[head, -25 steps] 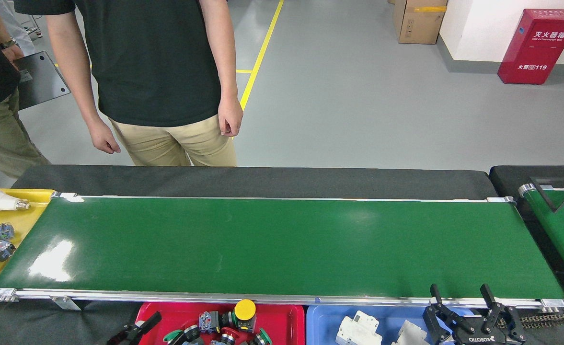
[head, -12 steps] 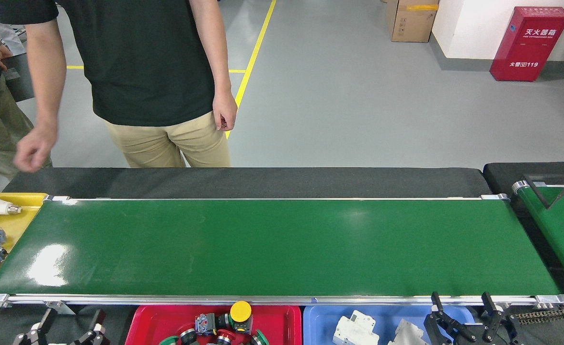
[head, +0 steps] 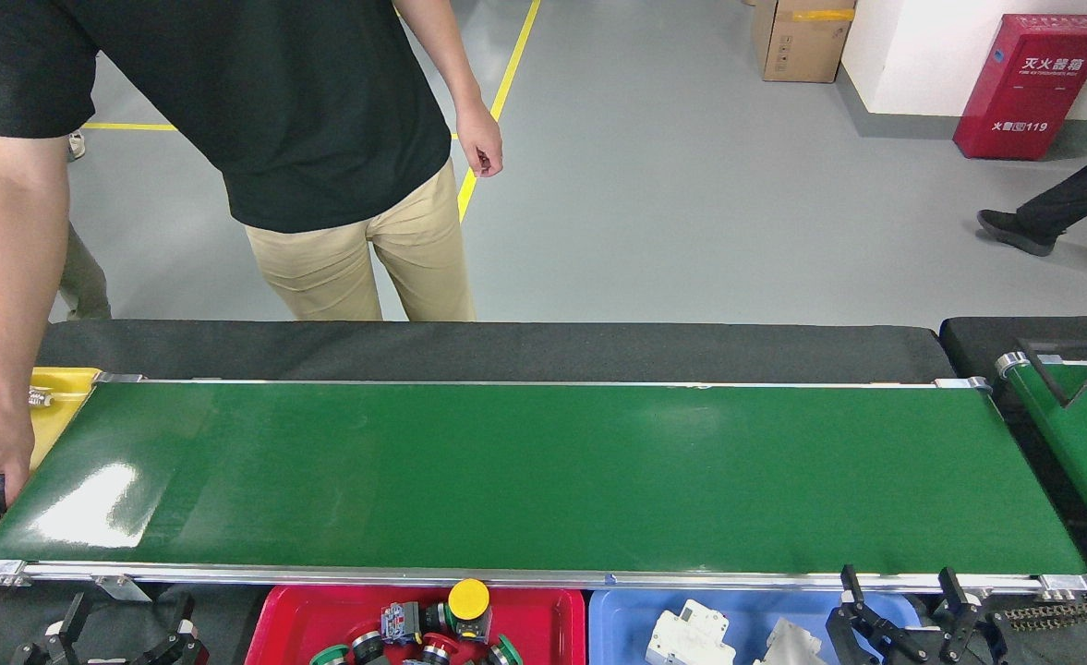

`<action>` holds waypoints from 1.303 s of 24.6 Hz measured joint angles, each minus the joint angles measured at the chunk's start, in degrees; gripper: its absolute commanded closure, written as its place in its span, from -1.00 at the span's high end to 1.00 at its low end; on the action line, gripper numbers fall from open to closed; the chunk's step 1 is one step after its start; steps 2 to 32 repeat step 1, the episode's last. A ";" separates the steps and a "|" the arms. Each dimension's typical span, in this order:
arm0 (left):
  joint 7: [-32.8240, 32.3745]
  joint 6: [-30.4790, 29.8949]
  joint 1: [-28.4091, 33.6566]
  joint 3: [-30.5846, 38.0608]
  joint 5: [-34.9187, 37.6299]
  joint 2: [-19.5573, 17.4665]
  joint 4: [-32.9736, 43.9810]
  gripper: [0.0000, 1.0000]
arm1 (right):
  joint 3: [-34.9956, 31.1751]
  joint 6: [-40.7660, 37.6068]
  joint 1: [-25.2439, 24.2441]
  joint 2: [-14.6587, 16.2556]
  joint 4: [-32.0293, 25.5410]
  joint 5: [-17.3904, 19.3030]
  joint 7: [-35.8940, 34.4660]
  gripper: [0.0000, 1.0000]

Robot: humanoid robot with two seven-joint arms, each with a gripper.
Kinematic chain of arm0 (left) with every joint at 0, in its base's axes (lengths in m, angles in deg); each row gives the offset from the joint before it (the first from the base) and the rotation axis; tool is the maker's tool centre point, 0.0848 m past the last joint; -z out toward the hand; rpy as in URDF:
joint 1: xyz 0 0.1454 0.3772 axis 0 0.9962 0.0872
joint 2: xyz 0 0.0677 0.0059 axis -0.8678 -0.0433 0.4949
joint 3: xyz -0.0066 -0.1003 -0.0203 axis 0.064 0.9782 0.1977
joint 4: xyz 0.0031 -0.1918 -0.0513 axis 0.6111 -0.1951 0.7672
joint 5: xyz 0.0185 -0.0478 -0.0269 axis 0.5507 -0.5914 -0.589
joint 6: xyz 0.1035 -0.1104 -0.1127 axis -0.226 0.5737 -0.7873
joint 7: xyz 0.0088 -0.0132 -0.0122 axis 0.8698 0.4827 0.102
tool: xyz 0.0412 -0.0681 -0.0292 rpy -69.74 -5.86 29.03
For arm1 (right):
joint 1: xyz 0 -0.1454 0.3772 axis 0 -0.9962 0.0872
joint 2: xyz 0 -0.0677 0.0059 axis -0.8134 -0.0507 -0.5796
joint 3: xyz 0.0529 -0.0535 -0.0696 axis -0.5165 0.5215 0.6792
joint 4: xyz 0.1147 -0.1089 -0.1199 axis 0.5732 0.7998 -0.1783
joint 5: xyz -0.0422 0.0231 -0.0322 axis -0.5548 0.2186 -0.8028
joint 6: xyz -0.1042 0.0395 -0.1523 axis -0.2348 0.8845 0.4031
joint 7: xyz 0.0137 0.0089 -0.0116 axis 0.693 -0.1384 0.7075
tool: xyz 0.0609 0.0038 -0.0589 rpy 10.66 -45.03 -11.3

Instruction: Pick switch part from conveyor to tray

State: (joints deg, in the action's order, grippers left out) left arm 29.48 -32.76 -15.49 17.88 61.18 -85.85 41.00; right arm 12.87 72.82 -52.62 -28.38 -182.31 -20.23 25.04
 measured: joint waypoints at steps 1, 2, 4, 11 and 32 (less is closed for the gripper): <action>0.02 -0.50 -0.05 0.00 0.00 0.00 0.00 0.97 | 0.00 0.00 0.00 0.00 0.00 0.06 -0.01 1.00; 0.02 -0.50 -0.05 0.00 0.00 0.00 0.00 0.97 | 0.00 0.00 0.00 0.00 0.00 0.06 -0.01 1.00; 0.02 -0.50 -0.05 0.00 0.00 0.00 0.00 0.97 | 0.00 0.00 0.00 0.00 0.00 0.06 -0.01 1.00; 0.02 -0.50 -0.05 0.00 0.00 0.00 0.00 0.97 | 0.00 0.00 0.00 0.00 0.00 0.06 -0.01 1.00; 0.02 -0.50 -0.05 0.00 0.00 0.00 0.00 0.97 | 0.00 0.00 0.00 0.00 0.00 0.06 -0.01 1.00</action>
